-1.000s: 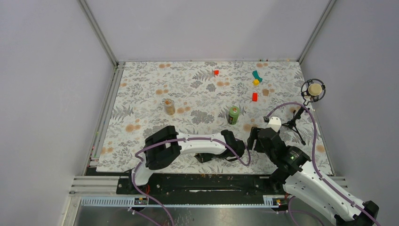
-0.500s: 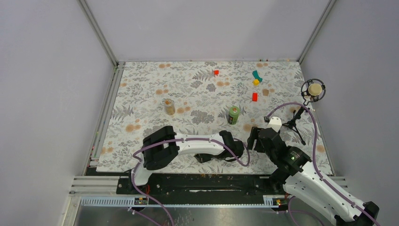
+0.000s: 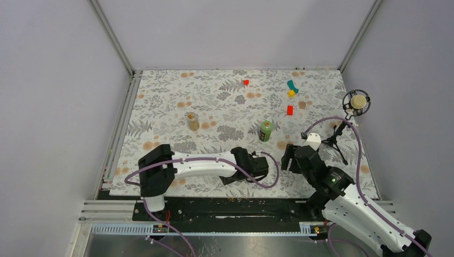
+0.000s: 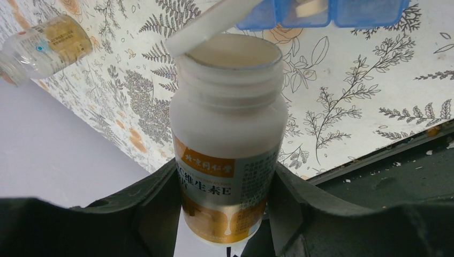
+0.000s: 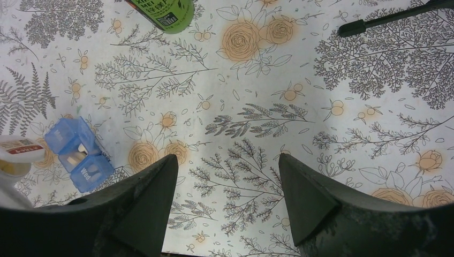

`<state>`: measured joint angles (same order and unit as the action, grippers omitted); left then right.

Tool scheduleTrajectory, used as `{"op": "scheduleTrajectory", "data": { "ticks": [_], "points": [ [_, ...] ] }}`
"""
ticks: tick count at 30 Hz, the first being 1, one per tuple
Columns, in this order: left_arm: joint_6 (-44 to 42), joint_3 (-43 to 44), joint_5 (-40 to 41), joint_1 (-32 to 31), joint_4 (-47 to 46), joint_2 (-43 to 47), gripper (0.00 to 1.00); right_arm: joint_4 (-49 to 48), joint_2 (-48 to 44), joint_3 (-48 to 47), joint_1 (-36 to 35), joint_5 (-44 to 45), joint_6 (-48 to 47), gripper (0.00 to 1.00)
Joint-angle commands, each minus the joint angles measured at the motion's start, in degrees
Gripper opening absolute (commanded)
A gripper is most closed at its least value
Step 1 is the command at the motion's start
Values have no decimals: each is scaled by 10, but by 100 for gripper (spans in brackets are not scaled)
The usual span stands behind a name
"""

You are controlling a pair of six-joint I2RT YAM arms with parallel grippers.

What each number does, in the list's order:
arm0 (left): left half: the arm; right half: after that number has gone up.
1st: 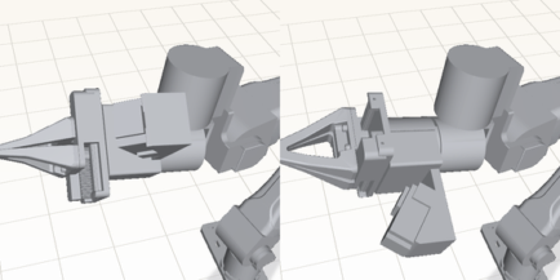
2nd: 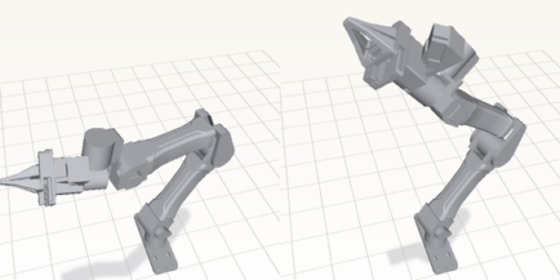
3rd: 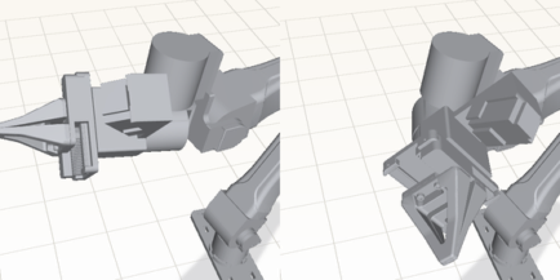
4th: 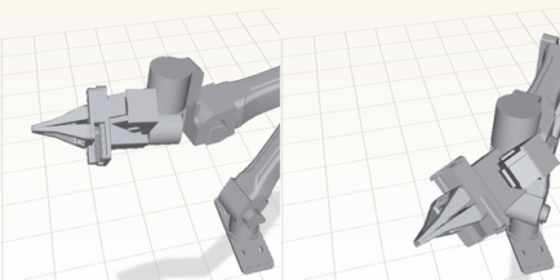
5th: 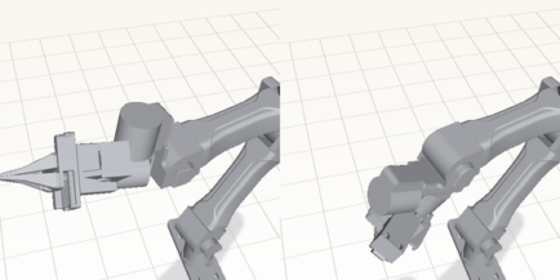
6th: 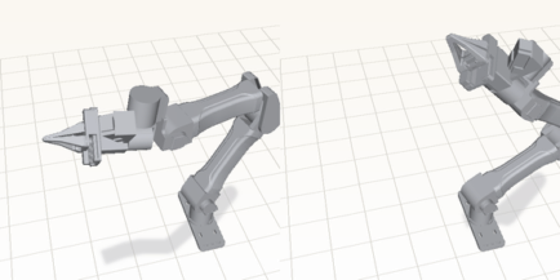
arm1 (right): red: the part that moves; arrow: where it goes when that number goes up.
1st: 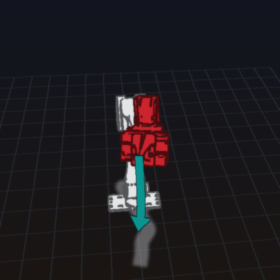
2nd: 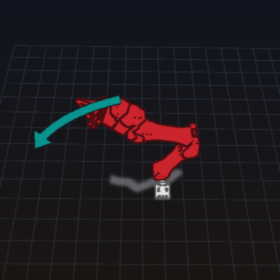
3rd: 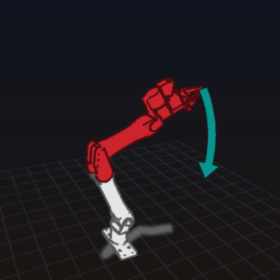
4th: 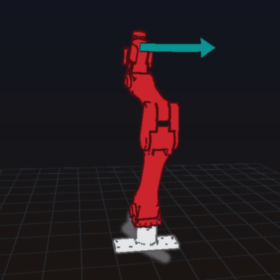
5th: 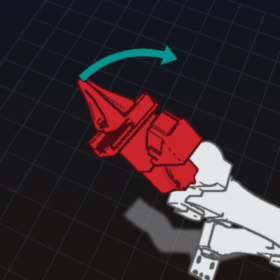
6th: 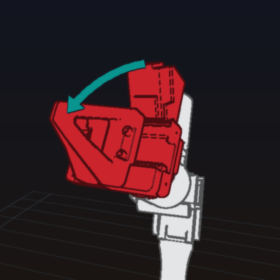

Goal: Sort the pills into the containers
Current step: Pour the pill into the pill container.

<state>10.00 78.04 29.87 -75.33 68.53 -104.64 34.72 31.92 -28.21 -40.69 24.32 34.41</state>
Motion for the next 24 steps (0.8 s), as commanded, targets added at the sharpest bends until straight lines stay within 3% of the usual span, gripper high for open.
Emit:
{"op": "scheduleTrajectory", "data": {
  "ticks": [1, 14, 21, 24],
  "points": [
    [8, -26, 5, -3, -42, 59, 0, -17, -8, -16, 5, -2, 16, 77],
    [3, -125, 10, 3, -262, 216, 0, -17, -19, -50, 5, -50, 31, 77],
    [17, -194, 45, 5, -445, 279, 0, -53, -16, -64, 5, -132, 17, 80],
    [14, -242, 62, 6, -568, 312, 0, -79, 0, -77, 5, -198, 3, 82]
  ]
}}
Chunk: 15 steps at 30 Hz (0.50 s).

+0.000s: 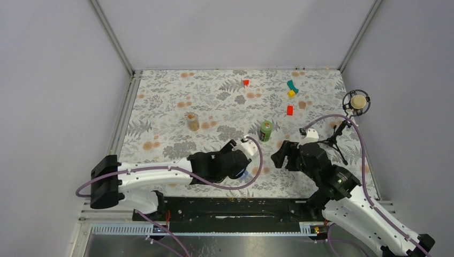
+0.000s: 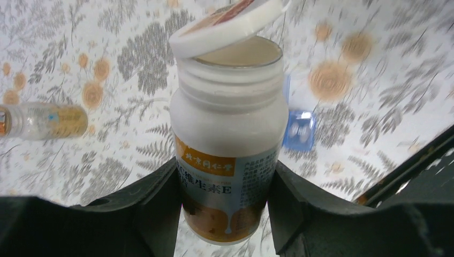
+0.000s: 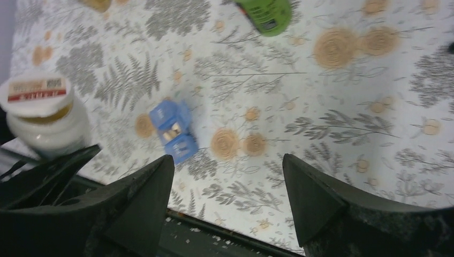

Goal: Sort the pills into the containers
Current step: Pour the pill into the pill container.

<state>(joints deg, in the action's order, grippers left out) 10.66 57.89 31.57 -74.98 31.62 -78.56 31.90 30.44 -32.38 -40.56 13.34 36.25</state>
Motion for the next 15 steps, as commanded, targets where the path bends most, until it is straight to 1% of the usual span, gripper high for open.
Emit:
{"op": "scheduleTrajectory", "data": {
  "ticks": [1, 3, 5, 8, 10, 12, 15],
  "points": [
    [4, -58, 38, 4, -245, 64, 0, -61, 19, -38, 3, -113, -22, 82],
    [-2, -96, 24, 8, -335, 88, 0, -84, 31, -44, 4, -161, -29, 84],
    [-3, -129, -6, 16, -421, 112, 0, -114, 35, -47, 4, -205, -37, 86],
    [39, -195, -107, 39, -567, 142, 0, -159, 37, -50, 4, -249, -41, 89],
    [61, -232, -149, 50, -650, 150, 0, -183, 36, -54, 3, -267, -43, 91],
    [69, -246, -170, 55, -689, 148, 0, -209, 37, -54, 4, -277, -43, 94],
    [69, -248, -214, 62, -711, 141, 0, -252, 47, -56, 3, -299, -44, 96]
  ]
}}
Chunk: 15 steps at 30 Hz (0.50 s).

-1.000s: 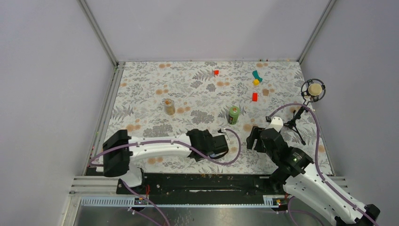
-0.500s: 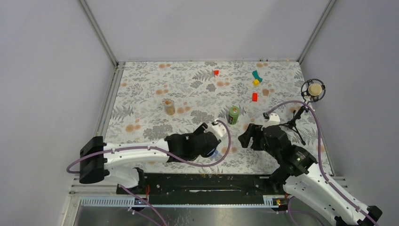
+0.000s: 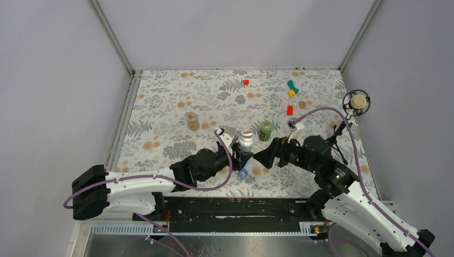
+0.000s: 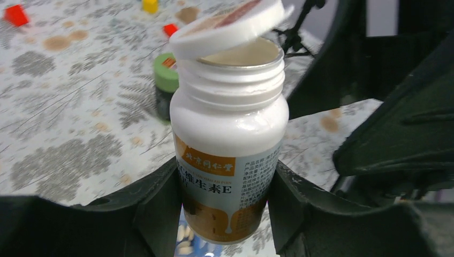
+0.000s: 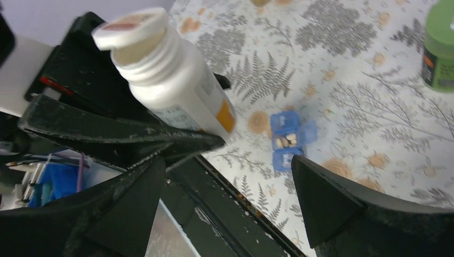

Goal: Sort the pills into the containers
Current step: Pour the pill into the pill container, then place the pill bottle at the center of the board.

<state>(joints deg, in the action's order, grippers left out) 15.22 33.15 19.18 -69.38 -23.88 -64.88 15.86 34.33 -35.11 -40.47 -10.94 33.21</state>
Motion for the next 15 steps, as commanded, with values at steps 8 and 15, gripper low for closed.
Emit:
{"op": "scheduleTrajectory", "data": {
  "ticks": [8, 15],
  "points": [
    [9, 4, -150, 10, -193, -15, 0, -120, 75, -76, 3, -62, -24, 92],
    [-10, 12, -151, 13, -172, -18, 0, -111, 92, -98, 3, -51, -30, 88]
  ]
}}
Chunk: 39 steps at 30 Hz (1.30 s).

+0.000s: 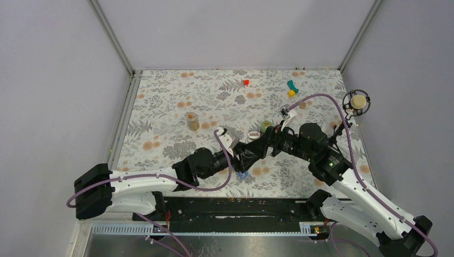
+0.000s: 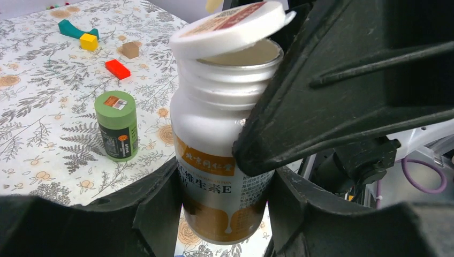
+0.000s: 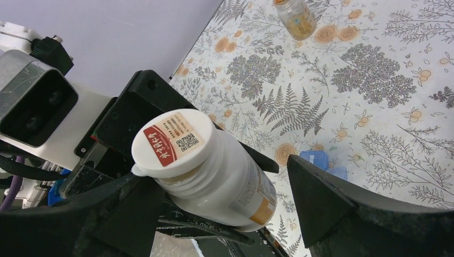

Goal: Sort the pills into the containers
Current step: Place the pill bottle at the center of the board.

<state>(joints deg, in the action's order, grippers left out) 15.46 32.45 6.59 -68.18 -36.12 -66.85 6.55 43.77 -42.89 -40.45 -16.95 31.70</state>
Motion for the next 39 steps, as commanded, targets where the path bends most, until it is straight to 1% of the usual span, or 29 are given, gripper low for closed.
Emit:
{"op": "scheduleTrajectory", "data": {
  "ticks": [1, 7, 11, 14, 16, 18, 19, 21, 23, 25, 27, 28, 30, 31, 35, 39],
  "points": [
    [-12, 18, -25, 1, -50, 3, 0, -14, -2, -22, 2, 14, -16, 88],
    [-18, 26, -12, 4, -39, 0, 0, 42, 32, -45, 2, 18, -41, 81],
    [-26, 41, -3, 5, -20, -11, 0, 77, 61, -61, 1, 19, -56, 72],
    [-28, 56, -1, 6, -10, -21, 0, 81, 78, -67, 2, 20, -61, 66],
    [-25, 71, -3, 8, -2, -31, 1, 78, 84, -65, 0, 26, -62, 59],
    [-22, 83, -1, 9, 6, -42, 4, 76, 91, -65, 1, 31, -63, 57],
    [-20, 87, 0, 11, 7, -47, 6, 77, 95, -67, 1, 34, -65, 53],
    [-16, 91, 7, 13, 8, -56, 12, 78, 104, -70, 0, 43, -67, 47],
    [-9, 96, 17, 17, 10, -65, 21, 70, 109, -67, 1, 57, -69, 39],
    [0, 97, 32, 19, 11, -70, 38, 60, 109, -61, 1, 79, -66, 36],
    [9, 90, 47, 24, 8, -73, 58, 45, 107, -52, 1, 106, -65, 35],
    [14, 84, 56, 26, 4, -73, 71, 39, 104, -47, 1, 121, -64, 34],
    [26, 69, 71, 31, -11, -75, 93, 21, 100, -36, 1, 150, -63, 34],
    [32, 60, 75, 35, -20, -74, 98, 17, 98, -32, 1, 163, -62, 34],
    [52, 18, 74, 41, -47, -59, 99, 0, 92, -4, 1, 216, -58, 34],
    [86, -33, 87, 43, -67, -29, 98, -32, 91, 46, 1, 265, -50, 34]
  ]
}}
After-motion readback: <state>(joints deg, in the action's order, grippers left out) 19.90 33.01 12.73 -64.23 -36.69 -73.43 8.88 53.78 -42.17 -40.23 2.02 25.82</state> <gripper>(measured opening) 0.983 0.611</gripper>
